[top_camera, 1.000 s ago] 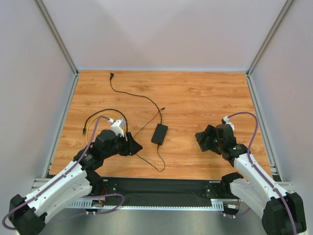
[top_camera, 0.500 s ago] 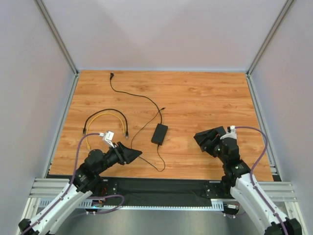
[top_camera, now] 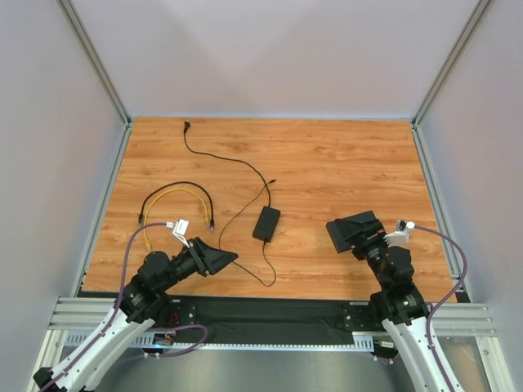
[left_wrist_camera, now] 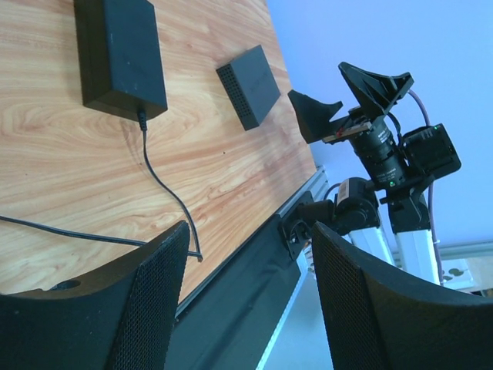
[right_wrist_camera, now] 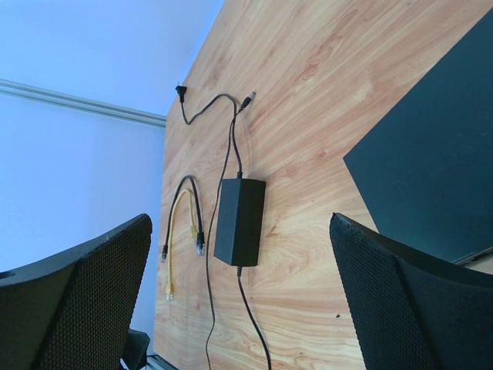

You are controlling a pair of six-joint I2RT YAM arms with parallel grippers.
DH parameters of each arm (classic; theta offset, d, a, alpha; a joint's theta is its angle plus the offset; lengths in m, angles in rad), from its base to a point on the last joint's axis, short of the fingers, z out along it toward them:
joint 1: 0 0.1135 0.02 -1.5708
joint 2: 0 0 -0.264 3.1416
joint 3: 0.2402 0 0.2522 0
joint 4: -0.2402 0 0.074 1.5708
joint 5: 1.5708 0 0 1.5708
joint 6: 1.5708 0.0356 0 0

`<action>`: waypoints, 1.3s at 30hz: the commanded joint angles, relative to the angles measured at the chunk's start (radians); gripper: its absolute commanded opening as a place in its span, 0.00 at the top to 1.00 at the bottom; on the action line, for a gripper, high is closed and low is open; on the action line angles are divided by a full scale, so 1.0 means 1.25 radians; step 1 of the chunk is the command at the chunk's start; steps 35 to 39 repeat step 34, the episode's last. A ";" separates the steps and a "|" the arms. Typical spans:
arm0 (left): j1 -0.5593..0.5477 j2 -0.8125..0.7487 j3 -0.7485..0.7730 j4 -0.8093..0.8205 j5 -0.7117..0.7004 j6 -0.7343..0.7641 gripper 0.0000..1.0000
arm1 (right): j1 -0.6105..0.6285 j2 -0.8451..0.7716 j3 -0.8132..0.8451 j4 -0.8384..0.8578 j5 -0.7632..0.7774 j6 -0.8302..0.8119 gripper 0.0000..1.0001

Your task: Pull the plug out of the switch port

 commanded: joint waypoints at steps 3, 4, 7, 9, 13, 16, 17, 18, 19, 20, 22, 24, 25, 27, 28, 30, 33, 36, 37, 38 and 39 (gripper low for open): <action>0.001 -0.106 -0.119 -0.016 0.023 -0.013 0.28 | 0.006 -0.053 -0.119 -0.124 0.017 0.003 0.00; 0.001 -0.102 -0.118 -0.022 0.023 -0.010 0.28 | 0.006 -0.053 -0.122 -0.118 0.009 0.001 0.00; 0.001 -0.106 -0.118 -0.037 0.027 -0.009 0.28 | 0.006 -0.067 -0.120 -0.126 0.008 -0.001 0.00; 0.001 -0.106 -0.118 -0.041 0.031 -0.008 0.28 | 0.006 -0.068 -0.120 -0.124 0.007 -0.004 0.00; 0.001 -0.106 -0.118 -0.046 0.032 -0.008 0.28 | 0.006 -0.066 -0.121 -0.126 0.007 -0.001 0.00; 0.001 -0.106 -0.118 -0.043 0.028 -0.011 0.28 | 0.005 -0.066 -0.121 -0.128 0.008 -0.002 0.00; 0.001 -0.106 -0.118 -0.043 0.027 -0.011 0.28 | 0.006 -0.066 -0.121 -0.128 0.008 -0.002 0.00; 0.001 -0.107 -0.118 -0.043 0.028 -0.011 0.28 | 0.006 -0.066 -0.121 -0.129 0.008 -0.002 0.00; 0.002 -0.107 -0.119 -0.044 0.027 -0.011 0.28 | 0.006 -0.066 -0.121 -0.129 0.010 -0.002 0.00; 0.001 -0.107 -0.118 -0.046 0.028 -0.010 0.28 | 0.006 -0.066 -0.122 -0.128 0.008 -0.002 0.00; 0.001 -0.106 -0.118 -0.048 0.029 -0.010 0.28 | 0.005 -0.066 -0.121 -0.128 0.008 -0.002 0.00; 0.001 -0.106 -0.118 -0.051 0.028 -0.009 0.28 | 0.006 -0.067 -0.121 -0.129 0.008 -0.004 0.00; 0.001 -0.106 -0.118 -0.053 0.027 -0.009 0.28 | 0.006 -0.064 -0.121 -0.128 0.008 -0.004 0.00; 0.001 -0.106 -0.118 -0.055 0.027 -0.009 0.28 | 0.006 -0.064 -0.121 -0.129 0.006 -0.005 0.00; 0.001 -0.107 -0.115 -0.055 0.025 -0.009 0.28 | 0.006 -0.064 -0.121 -0.128 0.006 -0.005 0.00; 0.001 -0.107 -0.118 -0.057 0.025 -0.009 0.28 | 0.006 -0.066 -0.122 -0.124 0.004 -0.012 0.00; 0.001 -0.106 -0.118 -0.058 0.024 -0.008 0.28 | 0.008 -0.063 -0.121 -0.124 0.005 -0.007 0.00; 0.001 -0.106 -0.118 -0.058 0.025 -0.008 0.28 | 0.005 -0.063 -0.121 -0.126 0.005 -0.006 0.00; 0.001 -0.106 -0.118 -0.058 0.025 -0.008 0.28 | 0.005 -0.063 -0.121 -0.126 0.005 -0.006 0.00; 0.001 -0.106 -0.118 -0.058 0.025 -0.008 0.28 | 0.005 -0.063 -0.121 -0.126 0.005 -0.006 0.00; 0.001 -0.106 -0.118 -0.058 0.025 -0.008 0.28 | 0.005 -0.063 -0.121 -0.126 0.005 -0.006 0.00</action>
